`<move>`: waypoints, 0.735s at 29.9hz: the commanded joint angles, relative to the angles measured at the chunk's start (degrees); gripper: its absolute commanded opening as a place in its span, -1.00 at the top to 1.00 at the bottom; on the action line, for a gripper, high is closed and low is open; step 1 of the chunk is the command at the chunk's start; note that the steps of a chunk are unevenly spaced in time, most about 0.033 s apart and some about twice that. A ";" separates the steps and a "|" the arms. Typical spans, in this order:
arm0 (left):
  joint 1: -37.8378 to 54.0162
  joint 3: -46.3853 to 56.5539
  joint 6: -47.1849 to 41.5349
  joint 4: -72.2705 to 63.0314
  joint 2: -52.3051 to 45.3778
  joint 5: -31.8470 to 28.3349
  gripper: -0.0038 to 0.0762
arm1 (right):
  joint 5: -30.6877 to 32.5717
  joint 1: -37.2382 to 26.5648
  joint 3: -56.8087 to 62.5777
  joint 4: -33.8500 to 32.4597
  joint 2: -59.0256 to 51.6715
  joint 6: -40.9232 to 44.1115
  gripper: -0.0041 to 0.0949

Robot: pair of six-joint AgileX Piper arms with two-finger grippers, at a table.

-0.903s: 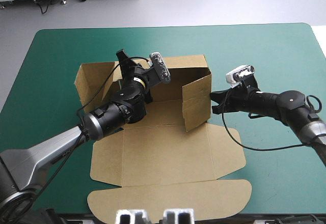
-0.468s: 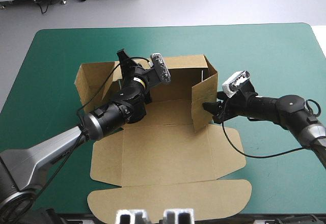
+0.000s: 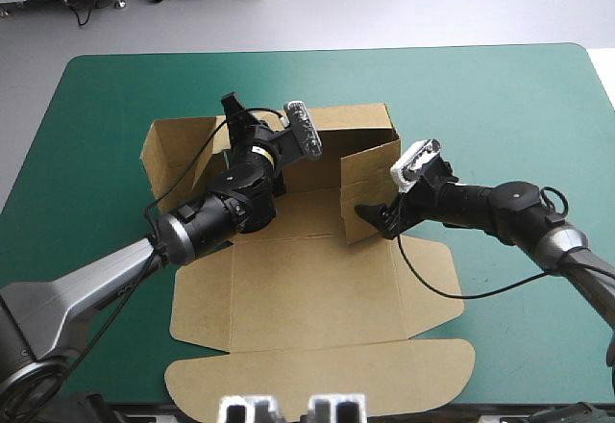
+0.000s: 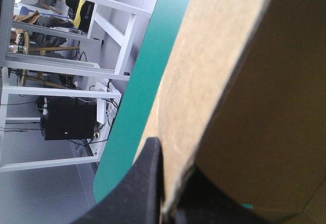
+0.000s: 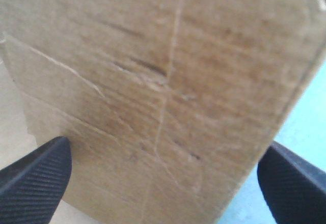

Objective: Fold the box

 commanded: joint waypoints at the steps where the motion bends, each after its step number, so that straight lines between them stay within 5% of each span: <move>1: -0.15 -1.86 -0.82 0.35 -1.90 -0.45 0.93 | -4.36 2.01 -1.76 2.52 -1.62 -0.49 -0.90; 12: -0.15 -1.86 -0.82 0.35 -1.90 -0.45 0.93 | -26.79 10.80 -1.76 3.43 -1.46 4.56 -0.85; 15: -0.15 -1.86 -0.82 0.35 -1.90 -0.45 0.93 | -31.88 11.87 -1.76 4.09 -1.46 4.97 -0.62; 22: -0.63 -1.86 -0.82 0.35 -1.90 -2.95 0.93 | -24.99 11.87 -1.76 4.14 -1.36 4.00 0.20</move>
